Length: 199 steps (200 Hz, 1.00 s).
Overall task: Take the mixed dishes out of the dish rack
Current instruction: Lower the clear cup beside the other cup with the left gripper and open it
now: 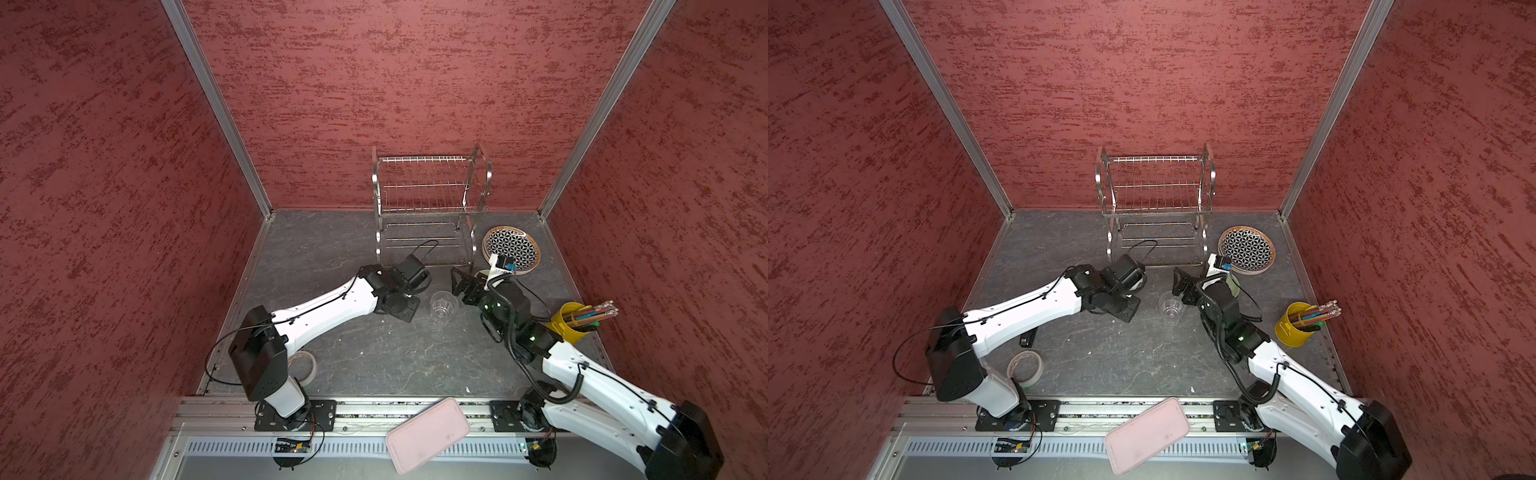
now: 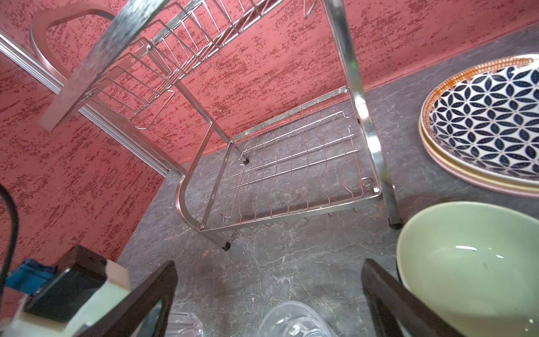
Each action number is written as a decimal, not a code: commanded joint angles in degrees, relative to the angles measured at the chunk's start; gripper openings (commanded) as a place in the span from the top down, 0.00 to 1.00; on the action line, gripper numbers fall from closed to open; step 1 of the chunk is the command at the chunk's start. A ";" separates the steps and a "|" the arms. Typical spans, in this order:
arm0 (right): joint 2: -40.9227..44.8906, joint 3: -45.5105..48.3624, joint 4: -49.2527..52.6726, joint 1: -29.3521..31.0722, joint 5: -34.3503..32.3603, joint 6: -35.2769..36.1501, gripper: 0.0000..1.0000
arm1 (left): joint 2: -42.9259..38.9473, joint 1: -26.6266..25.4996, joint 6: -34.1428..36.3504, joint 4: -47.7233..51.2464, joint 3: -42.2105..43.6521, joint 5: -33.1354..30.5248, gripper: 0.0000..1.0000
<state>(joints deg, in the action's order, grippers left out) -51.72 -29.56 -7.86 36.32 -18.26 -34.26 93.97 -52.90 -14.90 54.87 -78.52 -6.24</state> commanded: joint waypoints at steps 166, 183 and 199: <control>3.36 3.11 -2.73 -0.37 0.60 0.95 0.01 | 15.31 -4.74 6.19 4.54 -10.51 0.29 1.00; 3.94 3.45 -2.54 -0.37 0.60 0.85 0.01 | 15.80 -3.94 6.34 3.47 -10.25 1.00 1.00; 4.77 3.61 -2.17 -0.46 0.51 0.85 0.02 | 15.98 -3.20 6.29 2.89 -10.25 1.85 1.00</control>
<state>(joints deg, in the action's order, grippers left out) -48.66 -26.72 -9.61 36.16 -18.00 -33.58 109.51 -57.32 -9.47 59.75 -87.70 -5.93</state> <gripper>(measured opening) 0.986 0.085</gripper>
